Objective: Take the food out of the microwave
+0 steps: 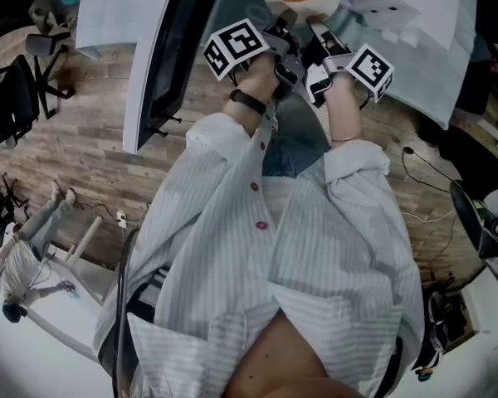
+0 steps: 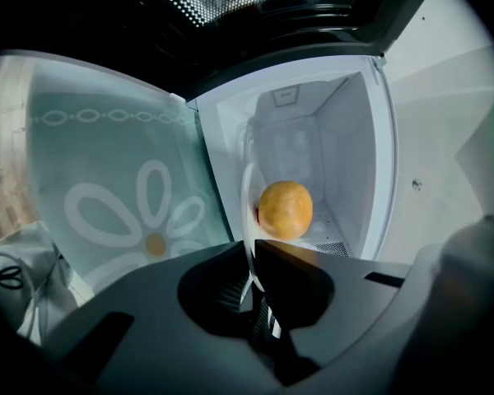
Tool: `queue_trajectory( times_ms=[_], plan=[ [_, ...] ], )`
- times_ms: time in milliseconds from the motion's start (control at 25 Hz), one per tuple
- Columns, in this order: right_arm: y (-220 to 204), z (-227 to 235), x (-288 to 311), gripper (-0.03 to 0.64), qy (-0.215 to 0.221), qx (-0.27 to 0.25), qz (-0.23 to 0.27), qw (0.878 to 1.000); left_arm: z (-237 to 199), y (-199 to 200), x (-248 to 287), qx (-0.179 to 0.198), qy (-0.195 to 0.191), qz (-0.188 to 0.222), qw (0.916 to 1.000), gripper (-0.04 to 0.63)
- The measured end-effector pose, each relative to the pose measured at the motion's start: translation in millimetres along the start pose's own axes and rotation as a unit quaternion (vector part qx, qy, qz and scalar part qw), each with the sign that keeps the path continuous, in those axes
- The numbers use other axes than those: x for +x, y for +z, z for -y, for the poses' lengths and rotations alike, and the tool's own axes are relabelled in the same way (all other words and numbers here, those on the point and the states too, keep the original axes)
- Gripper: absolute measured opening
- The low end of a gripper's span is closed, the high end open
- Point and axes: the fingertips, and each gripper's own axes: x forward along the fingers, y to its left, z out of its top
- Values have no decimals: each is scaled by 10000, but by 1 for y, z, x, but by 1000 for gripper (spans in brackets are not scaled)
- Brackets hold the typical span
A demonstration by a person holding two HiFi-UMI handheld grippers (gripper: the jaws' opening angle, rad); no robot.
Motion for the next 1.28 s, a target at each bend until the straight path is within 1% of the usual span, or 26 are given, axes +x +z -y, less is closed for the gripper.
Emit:
queue_trajectory(
  times_ms=[80, 320, 480, 640, 720, 840, 1040, 1280],
  plan=[
    [-5, 0, -8, 44, 78, -18, -42, 10000, 0, -7, -7, -4, -20, 63, 10000, 31],
    [-17, -4, -24, 44, 112, -106, -137, 9998, 3, -19, -25, -18, -90, 225, 9997, 31],
    [-25, -7, -38, 43, 247, -143, -221, 9993, 4, -31, -38, -45, -128, 331, 9994, 31],
    [-32, -11, -47, 43, 242, -225, -310, 9990, 7, -37, -49, -124, -168, 409, 9989, 30],
    [-32, -17, -49, 43, 321, -253, -348, 9986, 11, -37, -53, -118, -180, 432, 9988, 31],
    [-35, -18, -67, 43, 406, -237, -355, 9983, 16, -53, -61, -119, -225, 459, 9986, 29],
    [-40, -24, -89, 43, 337, -192, -351, 9986, 27, -67, -74, -123, -282, 466, 9984, 29],
    [-41, -36, -118, 43, 486, -144, -361, 9981, 46, -90, -89, -140, -325, 428, 9985, 28]
  ],
)
